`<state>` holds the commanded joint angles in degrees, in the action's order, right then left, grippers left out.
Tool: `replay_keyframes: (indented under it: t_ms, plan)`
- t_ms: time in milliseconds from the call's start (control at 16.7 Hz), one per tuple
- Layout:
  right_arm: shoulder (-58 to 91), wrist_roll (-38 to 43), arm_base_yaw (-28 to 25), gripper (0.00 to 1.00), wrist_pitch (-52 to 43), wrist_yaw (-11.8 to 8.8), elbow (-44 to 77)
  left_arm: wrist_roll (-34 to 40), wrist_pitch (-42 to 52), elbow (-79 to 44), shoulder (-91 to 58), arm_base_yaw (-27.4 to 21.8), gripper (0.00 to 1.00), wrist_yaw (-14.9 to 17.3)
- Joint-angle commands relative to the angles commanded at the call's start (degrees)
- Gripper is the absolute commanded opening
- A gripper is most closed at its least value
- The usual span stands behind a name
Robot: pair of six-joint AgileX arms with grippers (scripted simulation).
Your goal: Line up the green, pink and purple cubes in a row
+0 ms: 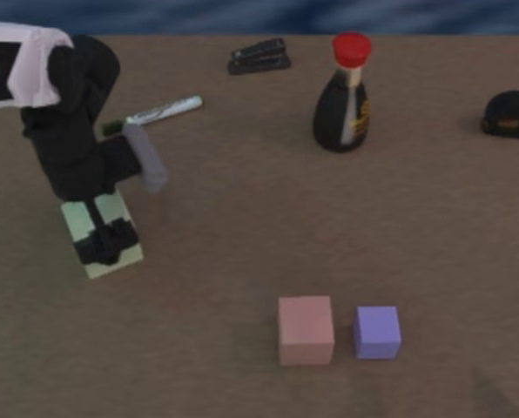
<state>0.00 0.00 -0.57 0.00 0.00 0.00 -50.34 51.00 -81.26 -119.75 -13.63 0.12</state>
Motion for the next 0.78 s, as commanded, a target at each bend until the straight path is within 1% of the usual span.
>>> replay_keyframes:
  t_ms: [180, 420, 780]
  plan:
    - [0.0, 0.0, 0.0, 1.0, 0.0, 0.0, 0.0, -0.1, -3.6, 2.5, -1.6, 0.0, 1.0, 0.0]
    - [0.0, 0.0, 0.0, 1.0, 0.0, 0.0, 0.0, -0.1, -3.6, 2.5, -1.6, 0.0, 1.0, 0.0]
    - [0.0, 0.0, 0.0, 1.0, 0.0, 0.0, 0.0, -0.1, -3.6, 2.5, -1.6, 0.0, 0.55, 0.0]
